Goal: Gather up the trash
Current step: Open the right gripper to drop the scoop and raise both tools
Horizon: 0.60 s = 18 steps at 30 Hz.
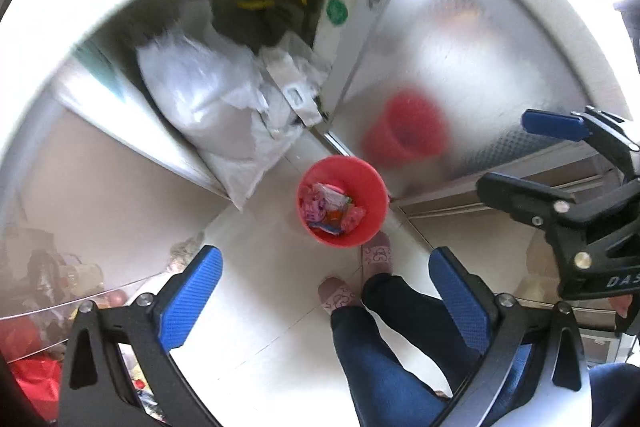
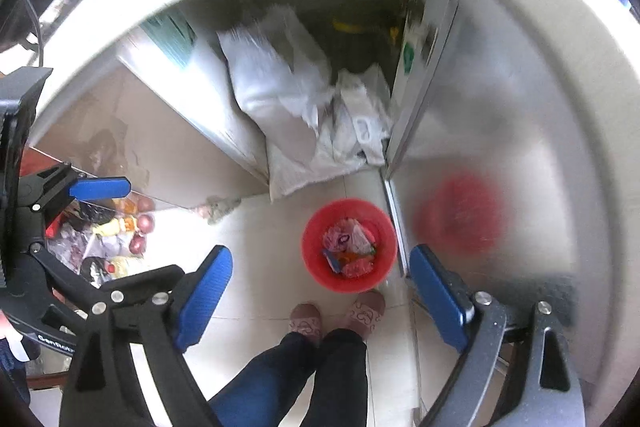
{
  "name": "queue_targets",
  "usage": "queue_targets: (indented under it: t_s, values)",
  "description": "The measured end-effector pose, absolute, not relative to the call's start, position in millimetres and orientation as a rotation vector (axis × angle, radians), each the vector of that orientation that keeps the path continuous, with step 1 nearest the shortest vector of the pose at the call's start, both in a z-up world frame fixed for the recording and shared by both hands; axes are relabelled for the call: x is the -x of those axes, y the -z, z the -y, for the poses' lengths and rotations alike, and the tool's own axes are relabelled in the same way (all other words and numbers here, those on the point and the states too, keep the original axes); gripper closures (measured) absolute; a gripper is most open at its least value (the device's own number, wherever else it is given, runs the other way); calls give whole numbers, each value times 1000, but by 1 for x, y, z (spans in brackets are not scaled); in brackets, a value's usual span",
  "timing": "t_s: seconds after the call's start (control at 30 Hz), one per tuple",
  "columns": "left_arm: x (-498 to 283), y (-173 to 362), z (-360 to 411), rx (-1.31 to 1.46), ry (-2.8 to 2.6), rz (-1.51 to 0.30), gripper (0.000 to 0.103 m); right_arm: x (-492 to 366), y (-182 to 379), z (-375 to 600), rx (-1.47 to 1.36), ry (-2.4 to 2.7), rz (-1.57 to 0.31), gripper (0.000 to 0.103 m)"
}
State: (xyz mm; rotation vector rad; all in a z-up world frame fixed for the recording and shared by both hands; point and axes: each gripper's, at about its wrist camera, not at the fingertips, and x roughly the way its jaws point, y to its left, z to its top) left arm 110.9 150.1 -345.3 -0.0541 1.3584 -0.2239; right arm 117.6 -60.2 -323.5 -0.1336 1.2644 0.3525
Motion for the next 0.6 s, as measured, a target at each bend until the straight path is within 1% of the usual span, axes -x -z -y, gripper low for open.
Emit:
queue_targets:
  t_s: [0.13,0.2,0.3,0.5,0.6]
  values:
    - [-103,288,-155,49,190,-1291,1,-106,271,59,148,-339,-1206,11]
    - [-100,259,-157,40,182,-1249,1,-101,245,62,142,-324,-1168,6]
    - [-99,219,-159,15,158,-1183,1,-98,211,71,129,-303,-1115,2]
    - [-102,152,-167,41,144,-1061,1,-95,158,82,128,-267,-1016,1]
    - [-108,131,-164,13,138,-1003,1,-95,137,84,117,-262,-979,1]
